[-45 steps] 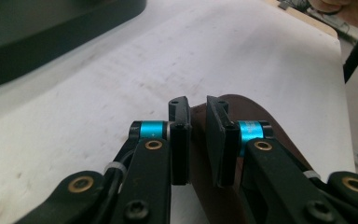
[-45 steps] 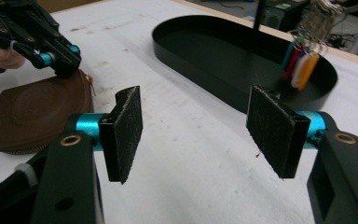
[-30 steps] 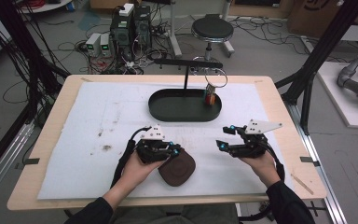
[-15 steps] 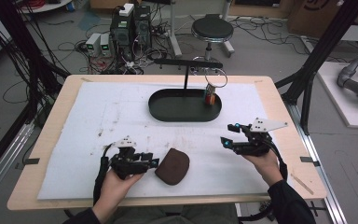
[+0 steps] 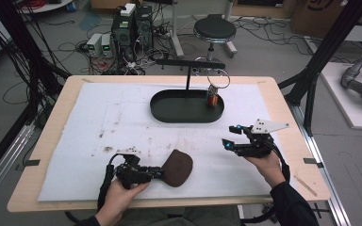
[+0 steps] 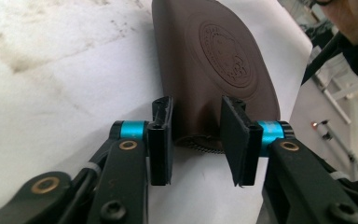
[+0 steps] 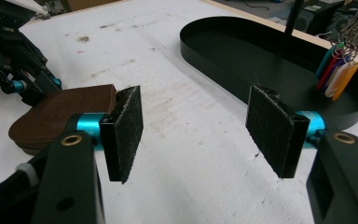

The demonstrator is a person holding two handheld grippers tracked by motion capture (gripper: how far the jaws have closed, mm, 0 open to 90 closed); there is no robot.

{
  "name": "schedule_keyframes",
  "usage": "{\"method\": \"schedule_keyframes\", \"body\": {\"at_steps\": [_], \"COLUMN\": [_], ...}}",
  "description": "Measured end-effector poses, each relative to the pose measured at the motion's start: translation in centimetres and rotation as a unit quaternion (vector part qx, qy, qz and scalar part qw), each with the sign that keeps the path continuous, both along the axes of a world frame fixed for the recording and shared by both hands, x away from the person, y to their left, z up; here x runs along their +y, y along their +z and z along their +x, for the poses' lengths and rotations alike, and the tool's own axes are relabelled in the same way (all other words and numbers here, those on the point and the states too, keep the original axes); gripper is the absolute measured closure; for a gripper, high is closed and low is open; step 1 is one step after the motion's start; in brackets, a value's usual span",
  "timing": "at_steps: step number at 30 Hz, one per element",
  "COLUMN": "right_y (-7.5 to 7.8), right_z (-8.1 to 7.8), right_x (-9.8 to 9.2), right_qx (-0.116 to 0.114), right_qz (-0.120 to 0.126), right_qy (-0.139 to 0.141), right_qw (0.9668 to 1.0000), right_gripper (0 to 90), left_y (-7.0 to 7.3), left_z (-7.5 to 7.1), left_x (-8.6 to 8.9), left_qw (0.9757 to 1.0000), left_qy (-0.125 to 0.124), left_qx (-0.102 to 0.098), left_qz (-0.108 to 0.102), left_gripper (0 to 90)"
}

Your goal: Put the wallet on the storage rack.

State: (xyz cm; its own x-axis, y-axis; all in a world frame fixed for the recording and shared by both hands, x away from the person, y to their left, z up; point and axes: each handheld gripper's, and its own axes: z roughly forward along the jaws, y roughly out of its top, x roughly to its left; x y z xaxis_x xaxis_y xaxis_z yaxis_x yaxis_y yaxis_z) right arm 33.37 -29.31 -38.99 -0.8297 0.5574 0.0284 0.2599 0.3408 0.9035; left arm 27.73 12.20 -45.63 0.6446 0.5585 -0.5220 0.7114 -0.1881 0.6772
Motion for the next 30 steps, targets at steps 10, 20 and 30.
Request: {"method": "schedule_keyframes", "body": {"at_steps": [10, 20, 30], "right_y": [0.1, -0.1, -1.1], "right_z": [-0.1, -0.6, 0.1], "right_x": [0.0, 1.0, 3.0], "right_qx": [0.002, 0.026, 0.071], "right_qz": [0.003, 0.012, 0.011], "right_qy": [0.006, 0.07, 0.15], "right_qw": [1.0, 0.9972, 0.986], "right_gripper": [37.8, 36.1, 33.2], "left_y": [2.8, 4.5, 4.9], "left_z": [-0.6, -1.3, -2.1], "left_x": [-2.6, -4.1, -5.0], "left_qw": [0.9828, 0.949, 0.9229], "left_qy": [-0.057, -0.115, -0.17], "left_qx": [-0.161, -0.278, -0.333], "left_qz": [0.071, 0.095, 0.091], "left_gripper": [68.8, 70.9, 72.2]}}
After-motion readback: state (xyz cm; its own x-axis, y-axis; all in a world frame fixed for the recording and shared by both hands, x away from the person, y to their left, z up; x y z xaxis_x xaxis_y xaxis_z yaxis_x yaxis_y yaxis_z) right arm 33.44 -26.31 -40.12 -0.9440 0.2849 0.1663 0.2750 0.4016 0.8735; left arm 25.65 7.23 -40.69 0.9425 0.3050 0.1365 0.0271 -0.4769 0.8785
